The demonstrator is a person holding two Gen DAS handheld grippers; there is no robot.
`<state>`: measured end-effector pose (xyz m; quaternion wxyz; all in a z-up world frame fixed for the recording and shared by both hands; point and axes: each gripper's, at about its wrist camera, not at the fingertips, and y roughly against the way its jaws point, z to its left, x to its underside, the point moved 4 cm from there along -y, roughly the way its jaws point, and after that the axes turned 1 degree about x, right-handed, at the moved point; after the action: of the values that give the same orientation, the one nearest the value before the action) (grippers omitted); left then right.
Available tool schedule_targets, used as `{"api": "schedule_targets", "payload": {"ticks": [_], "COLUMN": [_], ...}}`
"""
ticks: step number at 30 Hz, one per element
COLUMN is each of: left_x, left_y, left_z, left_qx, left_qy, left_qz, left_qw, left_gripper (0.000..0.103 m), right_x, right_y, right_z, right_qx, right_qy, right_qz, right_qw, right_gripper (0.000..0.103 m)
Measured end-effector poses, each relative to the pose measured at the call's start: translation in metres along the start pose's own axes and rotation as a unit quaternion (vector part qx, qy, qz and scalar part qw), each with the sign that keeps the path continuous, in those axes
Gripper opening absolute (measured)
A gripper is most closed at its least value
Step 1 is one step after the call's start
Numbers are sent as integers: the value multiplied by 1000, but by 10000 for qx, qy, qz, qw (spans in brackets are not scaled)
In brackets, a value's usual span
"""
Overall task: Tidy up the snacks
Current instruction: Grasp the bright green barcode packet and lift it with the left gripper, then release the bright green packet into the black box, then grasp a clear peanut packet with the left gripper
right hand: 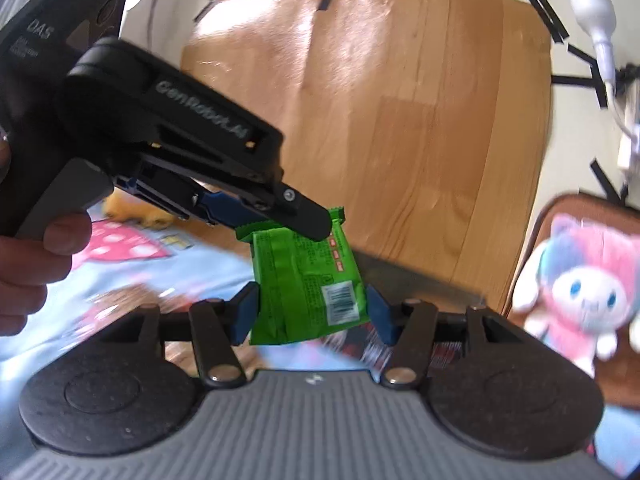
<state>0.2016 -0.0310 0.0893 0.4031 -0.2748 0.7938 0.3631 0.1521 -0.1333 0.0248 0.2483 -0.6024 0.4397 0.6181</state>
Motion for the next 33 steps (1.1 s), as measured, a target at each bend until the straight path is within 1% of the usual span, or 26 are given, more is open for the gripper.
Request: {"api": "schedule_targets", "payload": {"ticks": [3,7,10,12,13,14,17,18,20,21,22,23,24,26,28,30,31,32,33], "left_x": [-20,-32,-33,-31,-29,-26,-18,-14,-4,2,10,19,29,48,66,79,83,88,90], "left_y": [-29,-63,-80,-85,-83,-79,-53,-41,-11,1,13,22,31,45,57,62,63,64,66], "left_z": [13,27,33,40,43,46,61,66,77,81,85,89,92,97,102,104,104,104,104], "left_qx": [-156,-399,-574,-539,-538,-554,-520,-538,-585,-611,-648,-679,-691,-725,-710,-688,-692,-691,-666], "left_qy": [57,57,27,143,186,212,395,476,631,699,764,841,926,1111,1277,1379,1412,1445,1473], "left_qz": [-39,6,127,265,266,257,237,206,115,106,137,179,221,335,379,468,518,555,575], "left_qw": [9999,9992,9983,9981,9980,9979,9976,9972,9962,9956,9949,9940,9931,9906,9885,9869,9862,9855,9852], "left_gripper": [41,41,48,48,48,48,49,49,51,52,52,52,52,52,52,52,52,52,52], "right_x": [-6,-3,4,8,8,6,-3,-5,-4,-1,2,6,10,15,21,25,27,32,33], "right_y": [-36,-64,-83,-83,-79,-73,-50,-43,-29,-26,-27,-29,-33,-42,-43,-50,-50,-50,-44], "right_z": [-14,-23,-30,-37,-40,-42,-38,-35,-26,-19,-11,-1,8,26,43,54,56,58,59], "right_qx": [93,263,507,772,829,777,450,252,-334,-747,-1072,-1377,-1570,-1754,-1732,-1709,-1712,-1762,-1756], "right_qy": [10,55,25,-67,-130,-200,-378,-476,-772,-914,-976,-1011,-1003,-917,-794,-608,-582,-576,-556], "right_qz": [-35,-40,73,5,-27,-71,-190,-211,-91,112,337,601,836,1228,1503,1939,2030,2123,2160], "right_qw": [10000,9996,9987,9970,9965,9967,9981,9983,9964,9929,9889,9835,9789,9725,9701,9641,9623,9595,9589], "right_gripper": [60,60,61,69,71,71,70,70,71,72,73,75,81,87,88,90,90,87,80]}}
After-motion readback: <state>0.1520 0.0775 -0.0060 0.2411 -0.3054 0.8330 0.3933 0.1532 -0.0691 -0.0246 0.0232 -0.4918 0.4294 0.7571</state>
